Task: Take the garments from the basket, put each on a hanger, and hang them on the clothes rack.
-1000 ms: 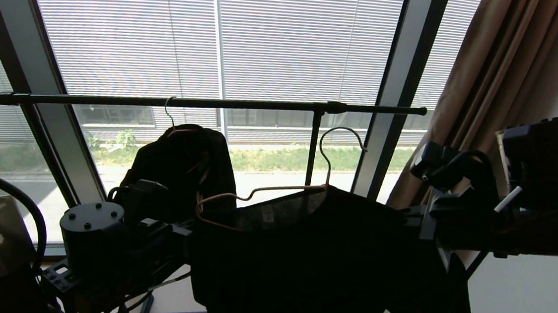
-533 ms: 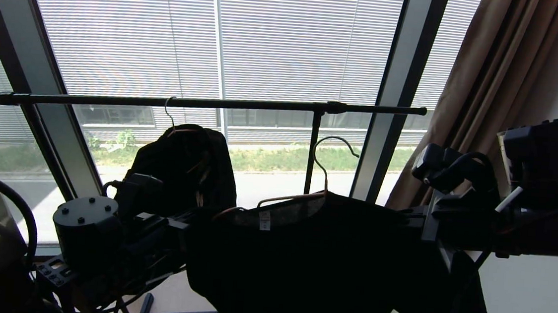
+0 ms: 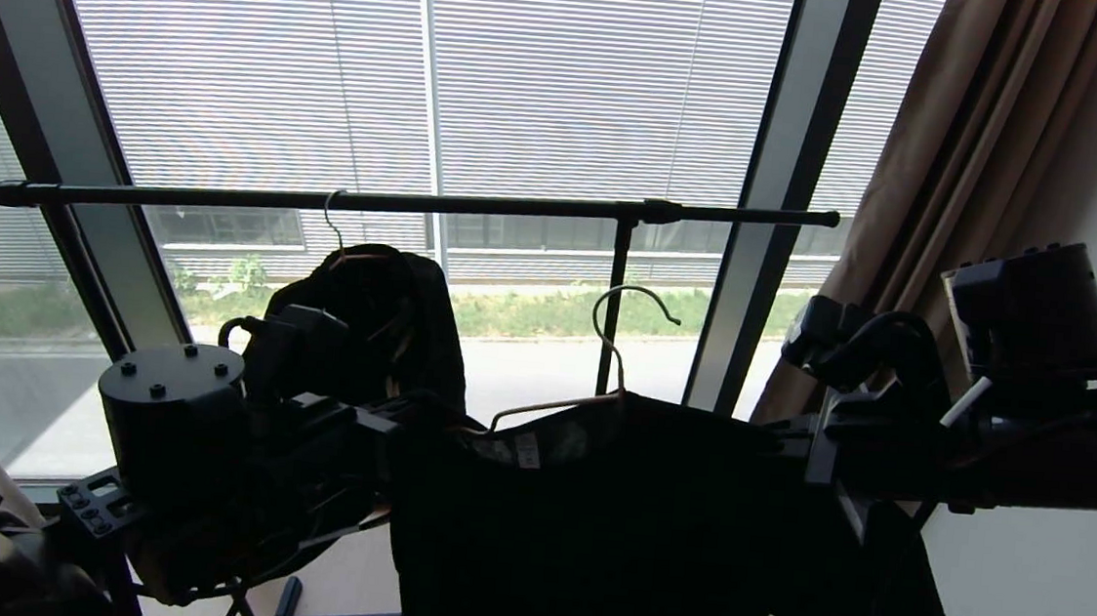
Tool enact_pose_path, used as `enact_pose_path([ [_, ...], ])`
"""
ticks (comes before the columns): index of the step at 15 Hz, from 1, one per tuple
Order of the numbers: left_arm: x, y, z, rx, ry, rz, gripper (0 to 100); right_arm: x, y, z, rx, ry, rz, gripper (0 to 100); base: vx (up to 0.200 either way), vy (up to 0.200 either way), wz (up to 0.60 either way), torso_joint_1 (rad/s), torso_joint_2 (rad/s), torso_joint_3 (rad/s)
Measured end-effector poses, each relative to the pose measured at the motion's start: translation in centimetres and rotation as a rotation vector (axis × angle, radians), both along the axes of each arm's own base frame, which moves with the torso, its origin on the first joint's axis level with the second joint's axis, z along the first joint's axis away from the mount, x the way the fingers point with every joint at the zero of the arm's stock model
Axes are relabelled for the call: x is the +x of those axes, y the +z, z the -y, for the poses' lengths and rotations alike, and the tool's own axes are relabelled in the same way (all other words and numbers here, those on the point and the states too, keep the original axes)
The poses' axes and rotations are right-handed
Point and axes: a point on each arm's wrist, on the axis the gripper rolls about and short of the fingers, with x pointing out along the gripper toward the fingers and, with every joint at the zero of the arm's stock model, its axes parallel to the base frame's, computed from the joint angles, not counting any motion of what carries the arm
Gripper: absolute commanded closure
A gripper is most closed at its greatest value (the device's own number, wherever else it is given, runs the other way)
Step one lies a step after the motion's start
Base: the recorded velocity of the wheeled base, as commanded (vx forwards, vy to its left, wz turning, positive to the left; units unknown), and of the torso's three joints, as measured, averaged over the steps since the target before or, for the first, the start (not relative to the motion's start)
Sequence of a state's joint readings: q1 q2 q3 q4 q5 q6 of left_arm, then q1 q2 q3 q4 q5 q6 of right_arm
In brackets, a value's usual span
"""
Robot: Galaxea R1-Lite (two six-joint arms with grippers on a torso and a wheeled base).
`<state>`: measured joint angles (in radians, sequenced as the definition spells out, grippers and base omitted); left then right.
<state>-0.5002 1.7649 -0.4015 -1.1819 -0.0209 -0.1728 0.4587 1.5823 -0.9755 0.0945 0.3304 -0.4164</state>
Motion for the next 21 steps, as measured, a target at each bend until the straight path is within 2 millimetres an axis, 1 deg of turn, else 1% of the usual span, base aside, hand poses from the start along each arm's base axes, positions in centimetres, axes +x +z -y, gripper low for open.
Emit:
enact_pose_path([
  [1, -0.1, 0.8, 0.4, -0.008, -0.015, 0.019, 100, 0.0, -0.1, -0.1, 0.0, 0.004, -0.002, 100, 0.0, 0.0, 0.0, 0.0, 0.0, 0.0],
  [3, -0.4, 1.6, 1.0, -0.007, -0.042, 0.048, 100, -0.1, -0.2, -0.5, -0.003, 0.014, -0.006, 100, 0.0, 0.0, 0.0, 0.0, 0.0, 0.0],
  [6, -1.0, 2.4, 1.3, 0.003, -0.063, 0.089, 100, 0.4, -0.3, -0.7, -0.027, -0.051, 0.075, 100, 0.0, 0.0, 0.0, 0.0, 0.0, 0.0],
  [8, -1.3, 2.8, 1.2, 0.004, -0.067, 0.095, 100, 0.5, -0.7, -0.9, -0.029, -0.065, 0.102, 100, 0.0, 0.0, 0.0, 0.0, 0.0, 0.0],
  [10, -2.0, 2.9, 1.5, 0.011, -0.091, 0.082, 100, 0.2, -1.5, -1.7, -0.037, -0.038, 0.088, 100, 0.0, 0.0, 0.0, 0.0, 0.0, 0.0],
  [13, -3.1, 3.7, 2.6, 0.012, -0.148, 0.085, 100, 0.0, -2.2, -2.7, -0.037, -0.012, 0.062, 100, 0.0, 0.0, 0.0, 0.0, 0.0, 0.0],
  [15, -3.6, 4.4, 3.2, 0.022, -0.176, 0.088, 100, 0.1, -2.4, -3.4, -0.011, -0.013, 0.052, 100, 0.0, 0.0, 0.0, 0.0, 0.0, 0.0],
  [18, -4.0, 6.2, 4.0, 0.014, -0.208, 0.103, 100, 0.3, -2.7, -3.9, 0.051, -0.021, 0.081, 100, 0.0, 0.0, 0.0, 0.0, 0.0, 0.0],
  [21, -4.3, 7.9, 4.3, 0.009, -0.221, 0.13, 100, 0.5, -3.1, -4.5, 0.134, -0.002, 0.096, 100, 0.0, 0.0, 0.0, 0.0, 0.0, 0.0],
])
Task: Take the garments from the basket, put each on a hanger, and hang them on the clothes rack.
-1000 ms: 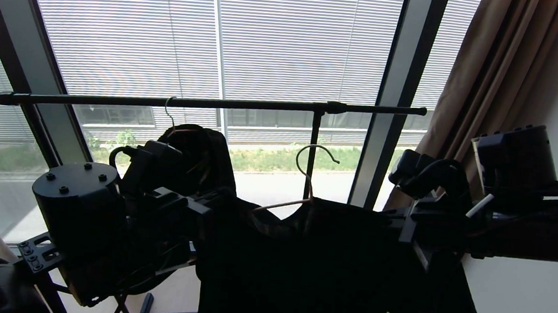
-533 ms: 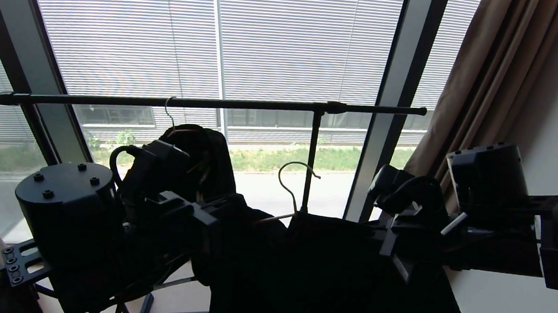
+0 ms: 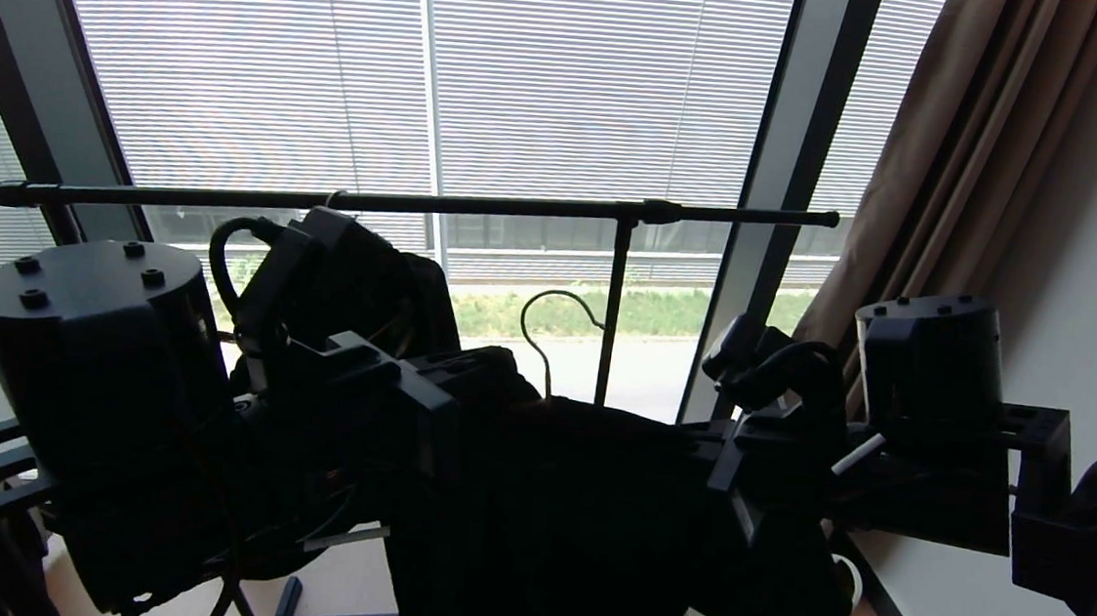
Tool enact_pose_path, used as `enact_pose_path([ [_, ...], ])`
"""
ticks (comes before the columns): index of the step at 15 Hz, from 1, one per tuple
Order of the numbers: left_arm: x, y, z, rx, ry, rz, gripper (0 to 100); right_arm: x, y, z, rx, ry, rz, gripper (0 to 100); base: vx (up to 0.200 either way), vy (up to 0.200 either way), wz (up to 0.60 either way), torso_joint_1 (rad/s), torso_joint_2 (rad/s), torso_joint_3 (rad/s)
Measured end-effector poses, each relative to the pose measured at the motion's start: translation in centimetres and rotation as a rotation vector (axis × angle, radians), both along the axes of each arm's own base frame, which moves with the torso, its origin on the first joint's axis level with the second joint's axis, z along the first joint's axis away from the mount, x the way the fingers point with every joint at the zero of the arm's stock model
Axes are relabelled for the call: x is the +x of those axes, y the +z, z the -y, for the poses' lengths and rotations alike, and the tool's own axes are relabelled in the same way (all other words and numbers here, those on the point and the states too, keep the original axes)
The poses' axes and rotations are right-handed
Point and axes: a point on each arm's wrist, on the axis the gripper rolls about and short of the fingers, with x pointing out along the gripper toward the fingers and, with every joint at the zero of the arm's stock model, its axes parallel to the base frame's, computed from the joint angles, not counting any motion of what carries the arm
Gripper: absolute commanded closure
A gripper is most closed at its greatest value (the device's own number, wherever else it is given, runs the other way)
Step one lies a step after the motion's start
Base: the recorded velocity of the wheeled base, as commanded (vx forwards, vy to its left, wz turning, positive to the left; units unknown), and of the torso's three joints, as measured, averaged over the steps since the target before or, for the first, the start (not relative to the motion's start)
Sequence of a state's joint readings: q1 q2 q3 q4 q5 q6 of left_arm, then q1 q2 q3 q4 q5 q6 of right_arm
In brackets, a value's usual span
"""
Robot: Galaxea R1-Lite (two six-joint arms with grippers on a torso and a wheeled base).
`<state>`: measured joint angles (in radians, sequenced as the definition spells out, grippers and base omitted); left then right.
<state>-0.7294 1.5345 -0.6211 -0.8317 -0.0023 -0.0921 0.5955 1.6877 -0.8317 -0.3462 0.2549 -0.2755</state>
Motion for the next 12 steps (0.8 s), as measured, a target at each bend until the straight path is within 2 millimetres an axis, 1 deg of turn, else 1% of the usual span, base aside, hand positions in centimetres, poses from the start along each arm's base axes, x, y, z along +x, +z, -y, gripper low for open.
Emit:
enact_pose_path([
  [3, -0.2, 0.9, -0.1, -0.01, -0.002, 0.035, 100, -0.1, -0.2, -0.2, 0.065, 0.036, -0.006, 100, 0.0, 0.0, 0.0, 0.0, 0.0, 0.0],
  [8, -0.2, 1.3, -0.3, -0.019, 0.019, 0.049, 100, -0.1, 0.3, -0.1, 0.201, 0.04, 0.039, 100, 0.0, 0.0, 0.0, 0.0, 0.0, 0.0],
  [12, 0.0, 1.5, -0.6, -0.029, 0.029, 0.069, 100, 0.1, 0.5, 0.4, 0.23, 0.017, 0.044, 100, 0.0, 0.0, 0.0, 0.0, 0.0, 0.0],
])
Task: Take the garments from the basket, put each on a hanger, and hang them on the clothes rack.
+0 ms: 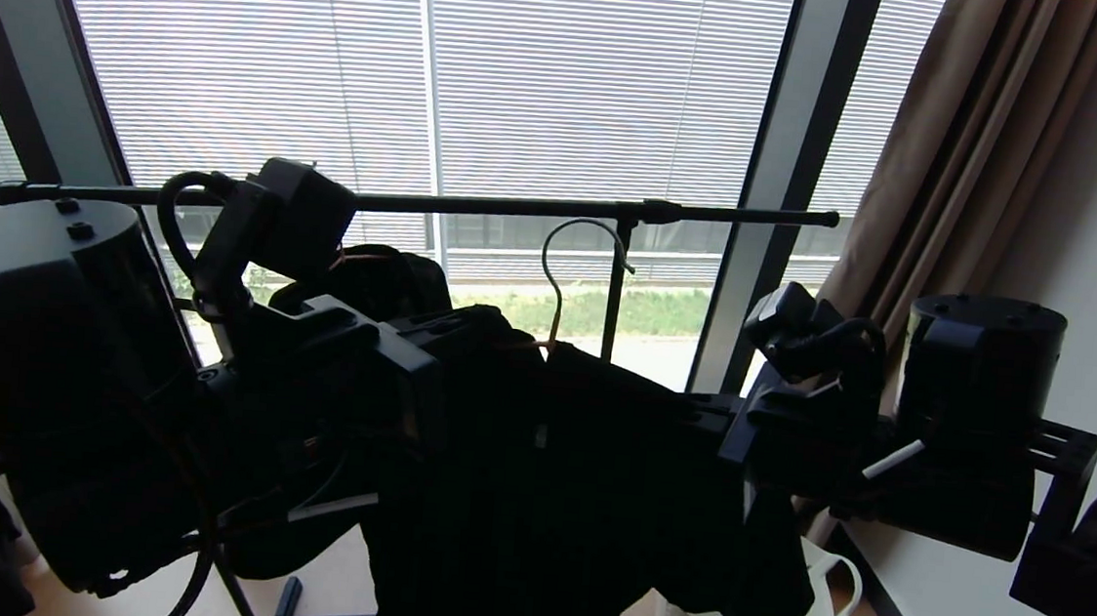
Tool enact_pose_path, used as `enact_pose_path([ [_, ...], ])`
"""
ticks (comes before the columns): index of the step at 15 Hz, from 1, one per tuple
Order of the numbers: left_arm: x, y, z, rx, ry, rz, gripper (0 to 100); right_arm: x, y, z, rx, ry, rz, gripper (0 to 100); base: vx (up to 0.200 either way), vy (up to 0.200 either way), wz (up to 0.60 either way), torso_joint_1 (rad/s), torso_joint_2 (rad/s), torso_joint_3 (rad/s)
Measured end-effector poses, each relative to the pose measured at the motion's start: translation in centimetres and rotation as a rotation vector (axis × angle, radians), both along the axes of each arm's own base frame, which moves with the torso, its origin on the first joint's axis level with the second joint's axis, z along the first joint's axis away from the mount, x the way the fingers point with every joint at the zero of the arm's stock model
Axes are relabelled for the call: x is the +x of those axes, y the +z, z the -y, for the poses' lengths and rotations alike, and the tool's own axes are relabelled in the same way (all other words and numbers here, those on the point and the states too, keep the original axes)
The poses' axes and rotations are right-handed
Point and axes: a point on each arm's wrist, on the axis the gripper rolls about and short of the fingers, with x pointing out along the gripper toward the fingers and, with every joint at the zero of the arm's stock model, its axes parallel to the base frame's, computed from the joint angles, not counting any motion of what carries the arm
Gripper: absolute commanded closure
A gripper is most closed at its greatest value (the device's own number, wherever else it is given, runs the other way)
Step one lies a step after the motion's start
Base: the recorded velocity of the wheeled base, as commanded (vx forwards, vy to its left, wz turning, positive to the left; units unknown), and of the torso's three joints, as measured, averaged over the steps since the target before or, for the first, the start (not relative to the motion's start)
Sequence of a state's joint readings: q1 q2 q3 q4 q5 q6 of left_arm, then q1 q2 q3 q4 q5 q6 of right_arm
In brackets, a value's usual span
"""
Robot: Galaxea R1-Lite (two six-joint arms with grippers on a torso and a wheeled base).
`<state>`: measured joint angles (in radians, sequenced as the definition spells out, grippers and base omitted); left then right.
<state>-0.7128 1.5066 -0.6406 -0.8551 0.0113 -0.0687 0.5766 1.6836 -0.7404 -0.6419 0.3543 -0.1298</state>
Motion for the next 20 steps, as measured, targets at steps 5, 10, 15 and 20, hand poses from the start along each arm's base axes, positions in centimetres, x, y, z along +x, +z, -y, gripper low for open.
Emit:
enact_pose_path([
  [5, 0.0, -0.4, -0.2, 0.005, 0.0, -0.007, 0, -0.1, 0.3, 0.3, 0.007, -0.007, 0.009, 100, 0.0, 0.0, 0.0, 0.0, 0.0, 0.0],
  [10, -0.4, -0.3, -0.7, 0.032, 0.005, 0.016, 0, 0.6, 0.8, 1.1, 0.014, -0.043, 0.024, 100, 0.0, 0.0, 0.0, 0.0, 0.0, 0.0],
  [15, -0.6, 0.1, -2.7, 0.184, 0.054, -0.02, 0, 0.7, 1.0, 1.5, 0.017, -0.058, 0.031, 100, 0.0, 0.0, 0.0, 0.0, 0.0, 0.0],
  [20, -1.3, 1.7, -5.0, 0.226, 0.097, -0.068, 0, 0.9, 1.1, 1.9, 0.019, -0.073, 0.035, 100, 0.0, 0.0, 0.0, 0.0, 0.0, 0.0],
])
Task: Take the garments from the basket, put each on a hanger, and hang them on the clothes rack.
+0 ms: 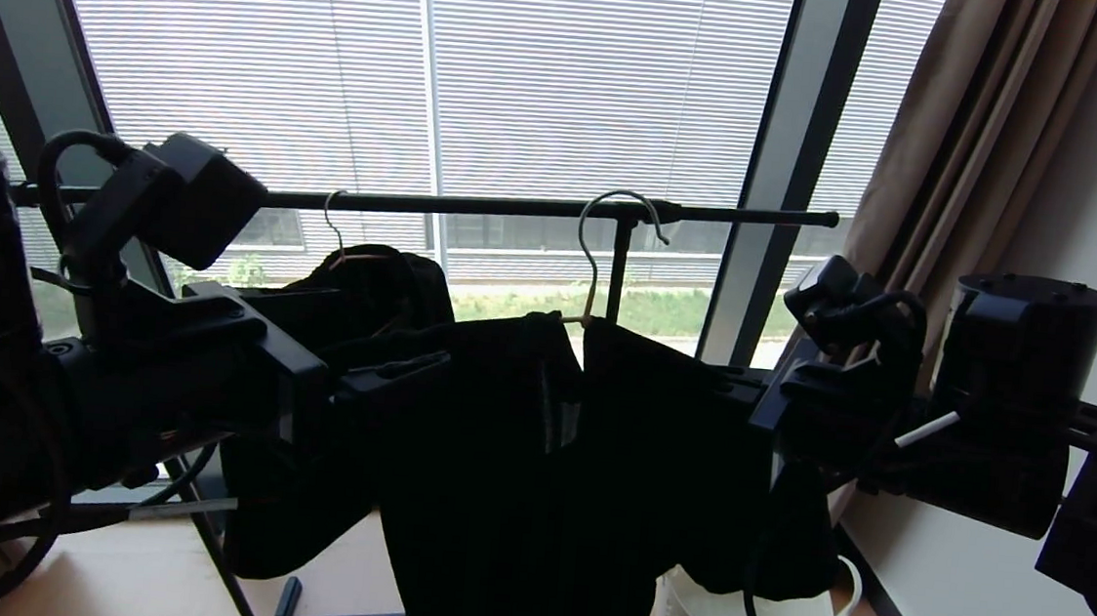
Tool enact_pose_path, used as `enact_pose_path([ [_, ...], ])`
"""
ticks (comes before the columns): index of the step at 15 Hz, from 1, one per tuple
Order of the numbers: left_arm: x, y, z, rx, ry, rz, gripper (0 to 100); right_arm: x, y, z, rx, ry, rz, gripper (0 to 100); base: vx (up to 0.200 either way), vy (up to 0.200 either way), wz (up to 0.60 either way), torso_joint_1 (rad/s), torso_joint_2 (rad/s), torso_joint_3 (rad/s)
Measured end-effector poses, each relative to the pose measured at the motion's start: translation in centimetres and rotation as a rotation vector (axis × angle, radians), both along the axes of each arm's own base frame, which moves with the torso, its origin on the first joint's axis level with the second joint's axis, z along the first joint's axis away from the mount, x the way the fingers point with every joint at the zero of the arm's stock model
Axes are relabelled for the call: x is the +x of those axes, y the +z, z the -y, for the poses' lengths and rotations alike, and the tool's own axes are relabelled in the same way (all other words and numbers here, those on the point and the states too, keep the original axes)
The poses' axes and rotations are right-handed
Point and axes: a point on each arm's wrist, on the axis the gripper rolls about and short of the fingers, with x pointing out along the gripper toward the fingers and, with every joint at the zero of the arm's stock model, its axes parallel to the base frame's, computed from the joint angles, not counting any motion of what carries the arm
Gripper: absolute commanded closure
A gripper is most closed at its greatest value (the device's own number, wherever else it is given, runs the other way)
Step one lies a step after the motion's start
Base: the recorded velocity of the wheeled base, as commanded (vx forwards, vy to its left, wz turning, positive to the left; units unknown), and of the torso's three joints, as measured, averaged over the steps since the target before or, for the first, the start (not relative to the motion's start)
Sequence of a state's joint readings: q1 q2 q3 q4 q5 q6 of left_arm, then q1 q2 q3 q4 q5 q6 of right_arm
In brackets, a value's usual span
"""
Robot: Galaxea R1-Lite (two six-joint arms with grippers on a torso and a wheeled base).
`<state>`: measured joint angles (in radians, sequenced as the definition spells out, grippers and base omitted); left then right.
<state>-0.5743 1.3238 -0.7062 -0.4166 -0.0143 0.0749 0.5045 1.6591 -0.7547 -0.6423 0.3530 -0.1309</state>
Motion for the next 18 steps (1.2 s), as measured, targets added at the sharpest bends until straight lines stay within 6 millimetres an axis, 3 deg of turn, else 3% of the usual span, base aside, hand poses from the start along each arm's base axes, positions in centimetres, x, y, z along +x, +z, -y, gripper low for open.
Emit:
enact_pose_path([
  [9, -0.9, -4.2, -8.8, -0.113, -0.121, -0.125, 0, 1.0, 0.2, 2.0, 0.039, 0.062, -0.012, 100, 0.0, 0.0, 0.0, 0.0, 0.0, 0.0],
  [14, 0.8, -6.5, -10.7, -0.169, -0.158, -0.213, 0, 0.9, 0.6, 2.7, 0.064, 0.113, -0.016, 100, 0.0, 0.0, 0.0, 0.0, 0.0, 0.0],
  [15, 1.1, -6.9, -10.6, -0.169, -0.167, -0.224, 100, 0.9, 0.6, 2.7, 0.065, 0.113, -0.015, 100, 0.0, 0.0, 0.0, 0.0, 0.0, 0.0],
  [18, 2.1, -7.7, -10.2, -0.167, -0.184, -0.221, 100, 0.8, 0.8, 2.8, 0.068, 0.113, -0.008, 100, 0.0, 0.0, 0.0, 0.0, 0.0, 0.0],
])
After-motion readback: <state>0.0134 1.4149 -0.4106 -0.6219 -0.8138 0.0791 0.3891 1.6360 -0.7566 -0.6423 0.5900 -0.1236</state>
